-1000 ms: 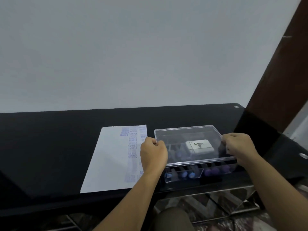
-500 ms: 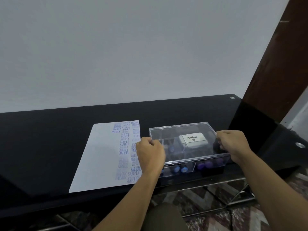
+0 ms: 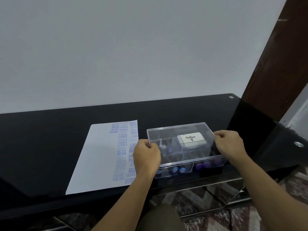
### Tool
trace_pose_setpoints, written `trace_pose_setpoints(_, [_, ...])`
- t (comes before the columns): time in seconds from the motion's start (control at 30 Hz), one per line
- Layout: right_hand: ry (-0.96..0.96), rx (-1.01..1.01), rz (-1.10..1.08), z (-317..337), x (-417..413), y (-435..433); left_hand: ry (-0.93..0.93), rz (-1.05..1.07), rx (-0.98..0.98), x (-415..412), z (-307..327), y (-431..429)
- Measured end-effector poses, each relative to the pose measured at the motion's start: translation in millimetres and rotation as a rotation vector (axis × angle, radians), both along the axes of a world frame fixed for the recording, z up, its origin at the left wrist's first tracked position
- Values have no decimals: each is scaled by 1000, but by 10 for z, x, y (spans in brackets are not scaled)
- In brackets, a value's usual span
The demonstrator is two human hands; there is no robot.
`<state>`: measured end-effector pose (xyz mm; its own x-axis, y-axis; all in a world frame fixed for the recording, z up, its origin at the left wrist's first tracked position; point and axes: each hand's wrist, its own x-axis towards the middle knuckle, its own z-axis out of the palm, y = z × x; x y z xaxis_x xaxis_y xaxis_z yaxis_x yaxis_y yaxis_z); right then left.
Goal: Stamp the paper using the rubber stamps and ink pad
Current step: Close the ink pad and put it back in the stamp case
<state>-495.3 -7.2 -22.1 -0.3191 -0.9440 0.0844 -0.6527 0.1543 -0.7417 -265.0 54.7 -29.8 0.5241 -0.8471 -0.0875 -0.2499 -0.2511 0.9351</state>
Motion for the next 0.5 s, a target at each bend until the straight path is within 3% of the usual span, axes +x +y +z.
trace_pose_setpoints(0.23, [-49,-76,28,4,7,178,31,-286,-60,121,25,166])
trace_pose_setpoints(0.37, [-160,-3,261,-34,-114,341,-202,-549,-67,240,-85,304])
trace_pose_setpoints(0.5, [-218,49,338,-119,-221,415,-265,-638,-73,291,-212,369])
